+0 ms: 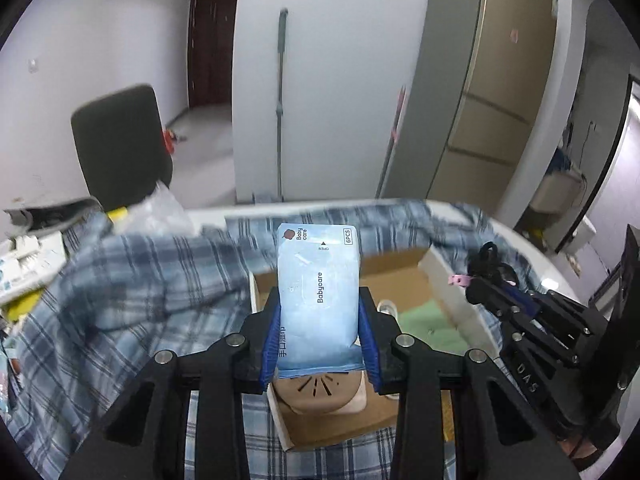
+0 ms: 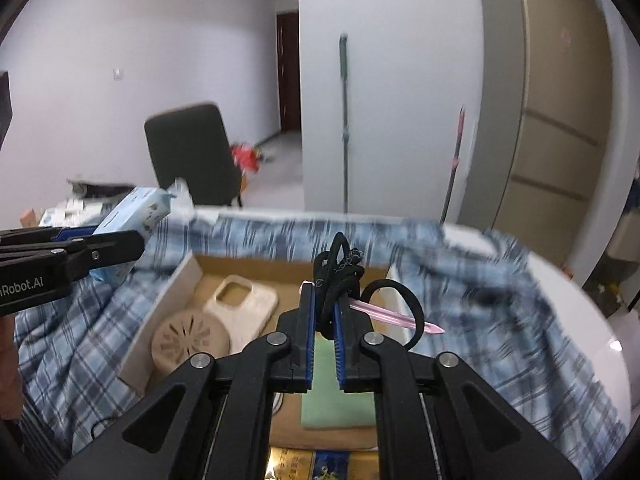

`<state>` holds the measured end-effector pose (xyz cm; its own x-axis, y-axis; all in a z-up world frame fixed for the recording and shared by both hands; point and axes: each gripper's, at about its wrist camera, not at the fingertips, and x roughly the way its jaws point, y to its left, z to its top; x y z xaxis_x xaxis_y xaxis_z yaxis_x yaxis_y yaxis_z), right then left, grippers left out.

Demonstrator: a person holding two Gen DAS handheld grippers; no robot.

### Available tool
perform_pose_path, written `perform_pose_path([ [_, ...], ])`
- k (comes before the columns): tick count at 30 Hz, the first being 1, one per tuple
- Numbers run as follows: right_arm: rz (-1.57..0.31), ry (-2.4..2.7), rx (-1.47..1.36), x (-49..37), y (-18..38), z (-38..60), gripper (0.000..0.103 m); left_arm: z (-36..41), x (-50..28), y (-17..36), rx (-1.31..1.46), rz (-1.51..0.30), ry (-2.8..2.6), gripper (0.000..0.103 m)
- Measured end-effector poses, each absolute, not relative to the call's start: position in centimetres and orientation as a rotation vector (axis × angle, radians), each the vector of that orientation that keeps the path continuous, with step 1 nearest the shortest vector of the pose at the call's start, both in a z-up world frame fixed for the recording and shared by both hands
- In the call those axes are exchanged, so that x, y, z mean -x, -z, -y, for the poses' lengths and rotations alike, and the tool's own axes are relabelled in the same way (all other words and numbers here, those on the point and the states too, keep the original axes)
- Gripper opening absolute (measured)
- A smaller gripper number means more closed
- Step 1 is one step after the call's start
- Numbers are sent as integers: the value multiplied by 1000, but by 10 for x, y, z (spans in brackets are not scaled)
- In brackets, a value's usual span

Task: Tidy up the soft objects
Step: 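Open both tools to drop the cable and tissue pack into the box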

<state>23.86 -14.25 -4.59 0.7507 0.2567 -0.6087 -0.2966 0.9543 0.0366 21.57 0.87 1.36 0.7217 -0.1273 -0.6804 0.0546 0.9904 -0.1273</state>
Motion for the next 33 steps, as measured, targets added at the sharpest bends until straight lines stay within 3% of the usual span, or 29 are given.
perform_pose_path([
  [11, -806, -402, 43, -248, 84, 136, 10, 5, -233, 30, 70, -874, 116, 37],
  [12, -819, -401, 36, -249, 85, 136, 13, 5, -233, 31, 70, -875, 119, 39],
  [13, -829, -398, 30, -250, 87, 138, 22, 6, -233, 30, 66, -874, 115, 41],
  [15, -830, -394, 25, -251, 87, 140, 40, 9, -233, 28, 52, -861, 110, 58],
  [16, -824, -391, 27, -251, 86, 141, 50, 9, -233, 27, 44, -854, 105, 61],
  [25, -767, -349, 28, -245, 67, 147, 51, 4, -225, 16, 42, -812, 77, 61],
  [33, -592, -292, 4, -202, -2, 156, 51, 7, -189, -30, 42, -650, 99, 61],
])
